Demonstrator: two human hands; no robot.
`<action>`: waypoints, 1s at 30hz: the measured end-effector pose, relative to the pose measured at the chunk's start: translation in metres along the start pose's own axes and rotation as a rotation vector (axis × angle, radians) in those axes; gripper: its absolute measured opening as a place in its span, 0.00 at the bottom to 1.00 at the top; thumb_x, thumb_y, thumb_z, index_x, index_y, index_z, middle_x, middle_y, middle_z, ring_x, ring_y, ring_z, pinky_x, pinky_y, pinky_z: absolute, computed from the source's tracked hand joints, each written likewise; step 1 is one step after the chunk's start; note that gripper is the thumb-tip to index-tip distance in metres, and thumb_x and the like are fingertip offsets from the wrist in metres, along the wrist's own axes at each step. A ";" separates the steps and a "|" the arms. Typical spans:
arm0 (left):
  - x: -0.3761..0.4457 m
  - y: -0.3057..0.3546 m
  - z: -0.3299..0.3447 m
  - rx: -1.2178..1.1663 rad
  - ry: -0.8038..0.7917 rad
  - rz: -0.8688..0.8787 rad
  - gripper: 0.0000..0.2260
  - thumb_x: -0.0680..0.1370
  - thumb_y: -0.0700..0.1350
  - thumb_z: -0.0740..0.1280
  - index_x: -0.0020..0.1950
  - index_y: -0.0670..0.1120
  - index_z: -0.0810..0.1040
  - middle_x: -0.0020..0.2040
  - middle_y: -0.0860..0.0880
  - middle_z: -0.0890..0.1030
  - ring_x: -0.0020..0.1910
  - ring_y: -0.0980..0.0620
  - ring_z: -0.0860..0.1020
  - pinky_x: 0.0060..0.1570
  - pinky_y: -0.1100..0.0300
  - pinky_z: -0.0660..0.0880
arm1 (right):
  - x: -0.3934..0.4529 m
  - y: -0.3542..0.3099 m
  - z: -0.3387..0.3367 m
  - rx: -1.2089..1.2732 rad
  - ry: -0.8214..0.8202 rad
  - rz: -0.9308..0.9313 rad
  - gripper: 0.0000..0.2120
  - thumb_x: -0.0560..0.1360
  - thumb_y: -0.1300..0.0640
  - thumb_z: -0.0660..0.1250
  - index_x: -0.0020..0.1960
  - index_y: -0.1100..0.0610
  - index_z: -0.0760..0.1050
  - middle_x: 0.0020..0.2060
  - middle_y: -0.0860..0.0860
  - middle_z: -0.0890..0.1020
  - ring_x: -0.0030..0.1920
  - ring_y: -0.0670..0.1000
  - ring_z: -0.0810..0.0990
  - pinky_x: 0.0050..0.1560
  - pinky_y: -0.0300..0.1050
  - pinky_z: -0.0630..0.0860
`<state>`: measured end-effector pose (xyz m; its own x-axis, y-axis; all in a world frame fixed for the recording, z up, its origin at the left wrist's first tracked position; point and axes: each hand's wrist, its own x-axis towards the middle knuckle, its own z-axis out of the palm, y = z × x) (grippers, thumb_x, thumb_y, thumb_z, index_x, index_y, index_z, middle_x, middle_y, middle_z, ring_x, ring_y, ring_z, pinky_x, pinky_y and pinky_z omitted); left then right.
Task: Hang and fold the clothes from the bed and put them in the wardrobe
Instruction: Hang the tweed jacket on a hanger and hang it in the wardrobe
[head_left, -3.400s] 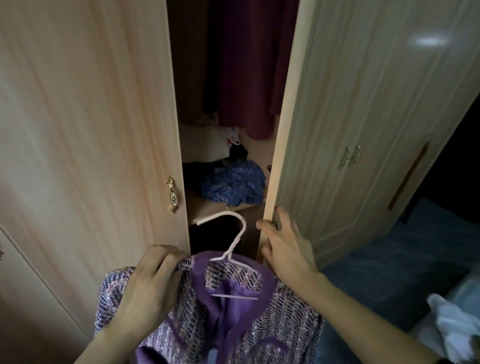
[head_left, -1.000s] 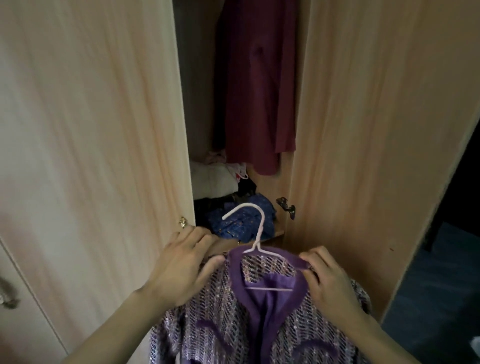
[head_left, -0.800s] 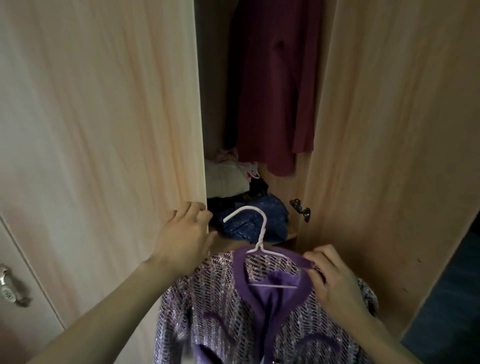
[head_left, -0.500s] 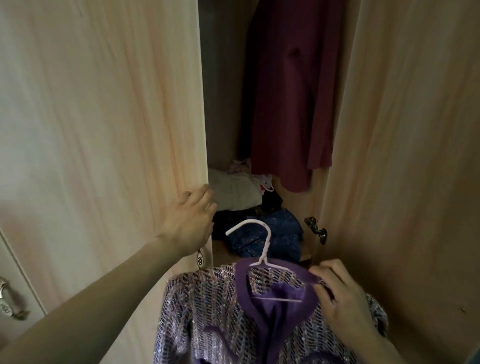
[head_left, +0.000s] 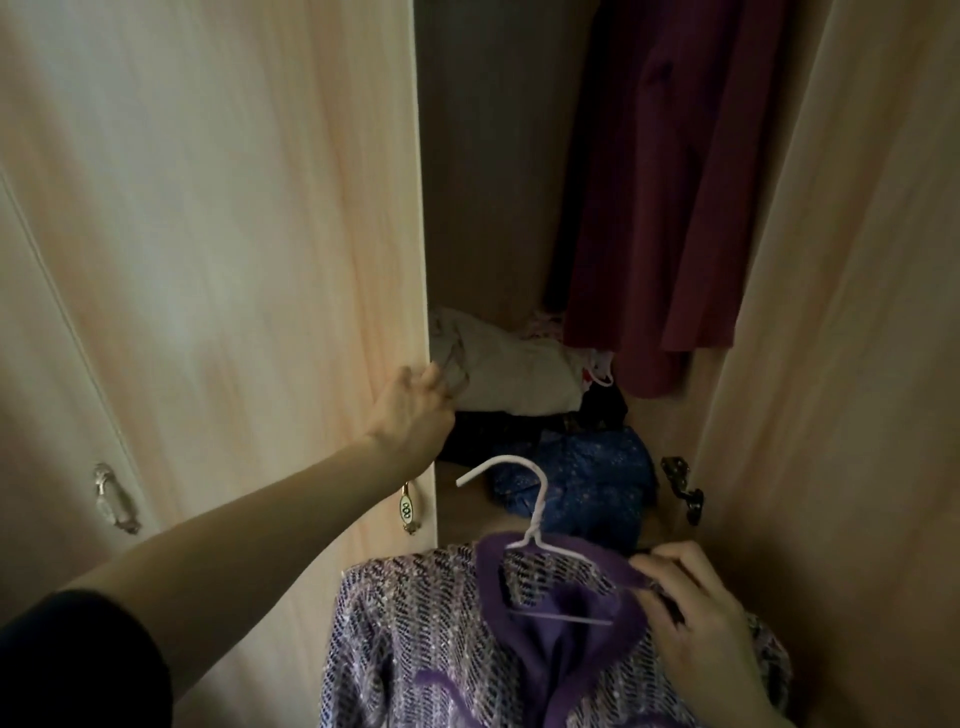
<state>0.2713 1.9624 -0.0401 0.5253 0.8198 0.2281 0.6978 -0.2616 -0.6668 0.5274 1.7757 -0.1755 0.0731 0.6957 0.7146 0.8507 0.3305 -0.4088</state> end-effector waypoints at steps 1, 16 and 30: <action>-0.005 0.001 -0.004 0.011 -0.013 0.011 0.16 0.81 0.46 0.60 0.67 0.49 0.77 0.69 0.48 0.71 0.73 0.45 0.59 0.62 0.49 0.66 | 0.000 -0.001 -0.002 0.011 -0.004 -0.004 0.06 0.74 0.59 0.67 0.50 0.56 0.80 0.50 0.45 0.75 0.45 0.48 0.78 0.44 0.40 0.74; -0.182 -0.029 -0.018 -0.014 0.216 0.193 0.18 0.77 0.48 0.64 0.66 0.52 0.78 0.73 0.43 0.71 0.77 0.45 0.62 0.61 0.48 0.70 | -0.041 -0.110 -0.027 0.034 -0.034 -0.087 0.05 0.75 0.62 0.70 0.51 0.59 0.80 0.48 0.43 0.72 0.44 0.44 0.75 0.42 0.35 0.72; -0.350 -0.086 0.005 -0.242 0.380 0.153 0.14 0.72 0.42 0.70 0.58 0.44 0.79 0.66 0.42 0.77 0.73 0.44 0.66 0.54 0.46 0.72 | -0.097 -0.223 -0.044 0.064 -0.053 -0.139 0.11 0.70 0.69 0.74 0.52 0.63 0.80 0.46 0.47 0.75 0.49 0.39 0.76 0.48 0.26 0.70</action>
<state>0.0251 1.7007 -0.0662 0.7404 0.5301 0.4133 0.6681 -0.5132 -0.5387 0.3533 1.6064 -0.1289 -0.0718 0.6728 0.7363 0.8154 0.4648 -0.3451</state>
